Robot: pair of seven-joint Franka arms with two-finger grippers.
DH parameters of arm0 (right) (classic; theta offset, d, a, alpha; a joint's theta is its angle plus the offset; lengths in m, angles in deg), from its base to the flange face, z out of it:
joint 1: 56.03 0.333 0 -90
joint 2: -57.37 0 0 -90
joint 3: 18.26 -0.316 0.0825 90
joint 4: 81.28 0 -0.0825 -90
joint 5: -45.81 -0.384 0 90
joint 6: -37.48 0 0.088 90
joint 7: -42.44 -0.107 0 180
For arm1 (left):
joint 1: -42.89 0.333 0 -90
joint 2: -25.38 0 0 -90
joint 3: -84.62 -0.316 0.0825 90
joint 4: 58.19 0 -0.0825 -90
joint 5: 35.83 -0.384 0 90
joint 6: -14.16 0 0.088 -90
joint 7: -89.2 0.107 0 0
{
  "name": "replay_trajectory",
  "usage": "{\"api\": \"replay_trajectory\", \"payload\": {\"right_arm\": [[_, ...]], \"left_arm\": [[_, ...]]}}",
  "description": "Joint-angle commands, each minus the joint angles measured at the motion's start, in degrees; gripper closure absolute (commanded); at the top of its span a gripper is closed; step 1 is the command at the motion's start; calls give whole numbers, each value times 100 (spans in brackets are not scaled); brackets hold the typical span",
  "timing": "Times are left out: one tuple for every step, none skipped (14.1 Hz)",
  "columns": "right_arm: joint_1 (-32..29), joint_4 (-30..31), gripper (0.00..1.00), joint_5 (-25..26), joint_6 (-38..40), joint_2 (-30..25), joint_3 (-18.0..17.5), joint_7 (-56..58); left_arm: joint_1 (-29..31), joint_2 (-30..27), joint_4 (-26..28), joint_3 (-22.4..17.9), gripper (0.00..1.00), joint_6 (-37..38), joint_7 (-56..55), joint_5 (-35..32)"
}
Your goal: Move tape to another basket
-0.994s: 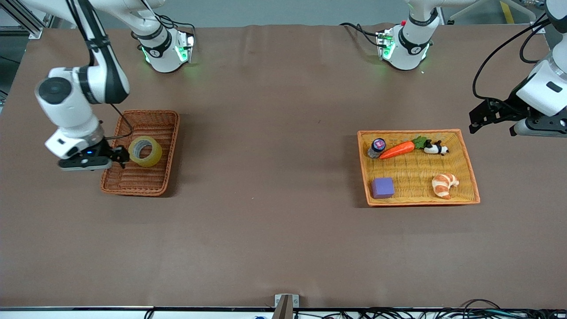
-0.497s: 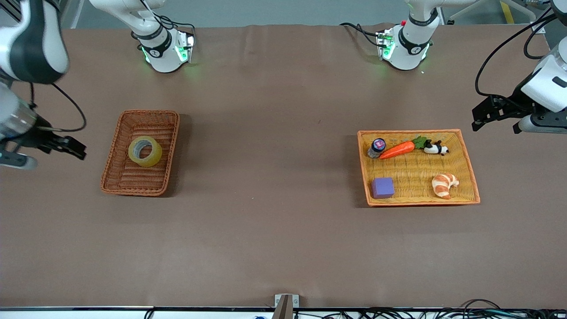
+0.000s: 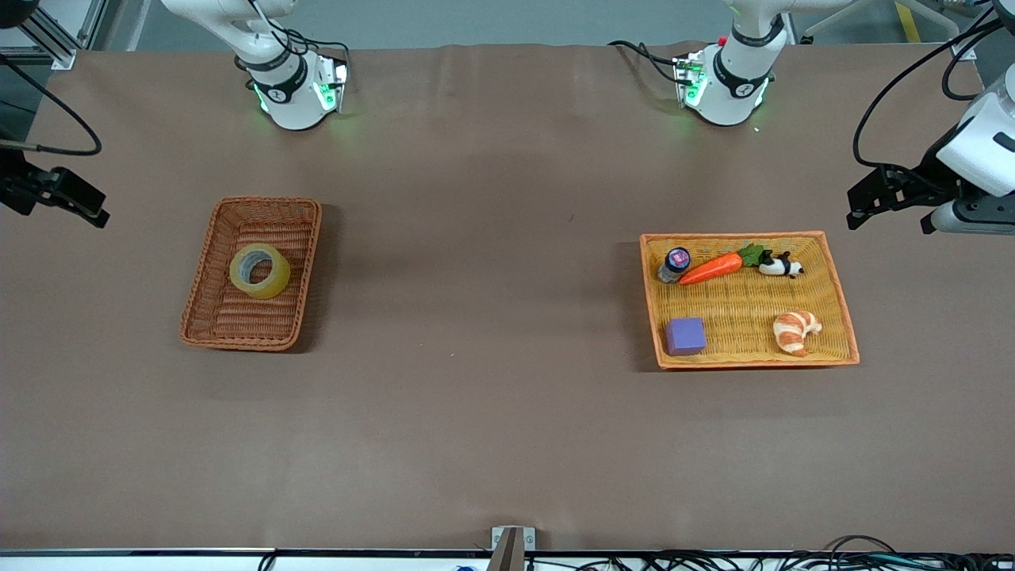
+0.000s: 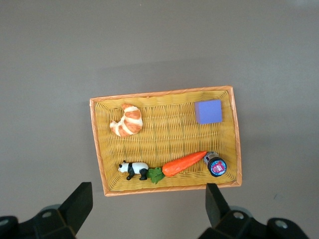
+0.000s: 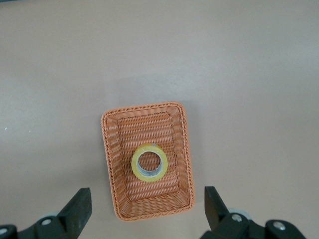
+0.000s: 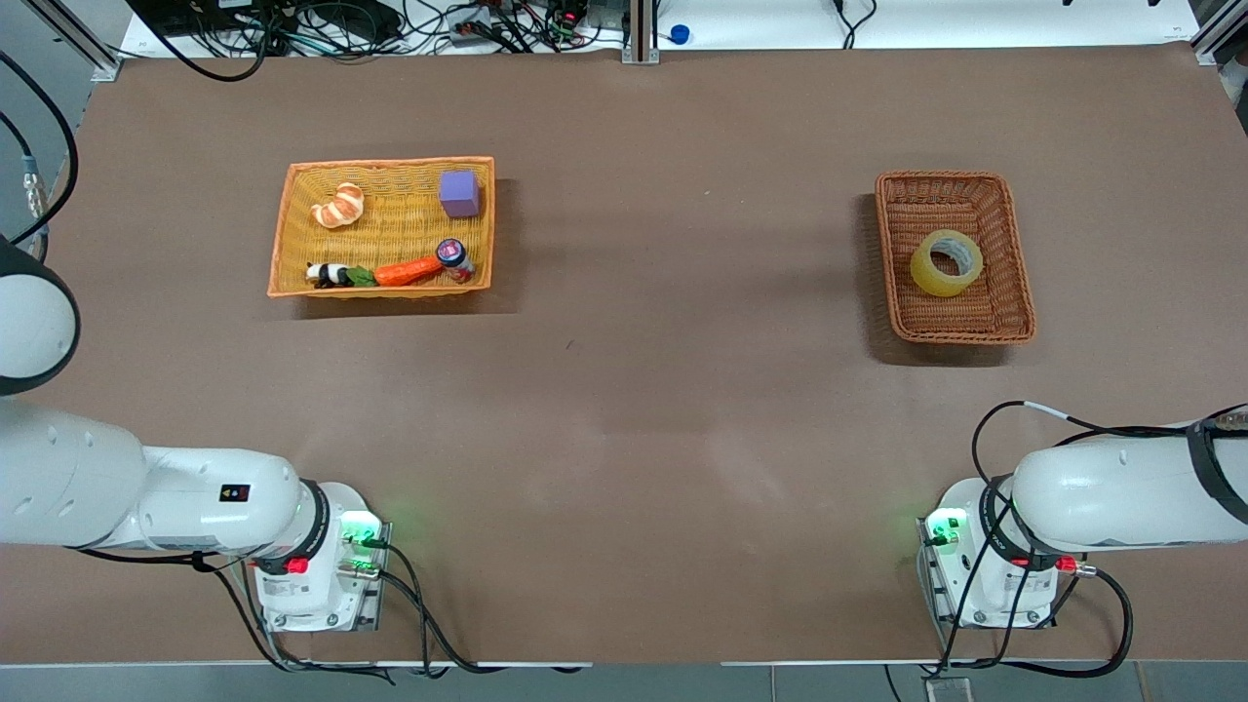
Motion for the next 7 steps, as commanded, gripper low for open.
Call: {"api": "replay_trajectory", "payload": {"right_arm": [[28,50,0,-140,-10,9,126,246],[37,50,0,-140,-45,18,117,246],[37,85,0,-149,-132,26,117,246],[37,103,0,-253,-211,44,117,246],[37,120,0,-376,-290,35,117,246],[37,190,0,-395,-378,35,126,246],[37,225,0,-395,-422,35,161,246]], "left_arm": [[47,-26,-88,32,0,176,-16,-26],[47,-26,-88,32,0,167,-7,-26],[47,-26,-88,32,0,176,-7,-26],[47,-17,-79,32,0,176,-7,-26],[47,-17,-87,24,0,176,-7,-26],[47,-17,-88,24,0,167,-16,-26],[47,-9,-88,15,0,176,-42,-26]]}}
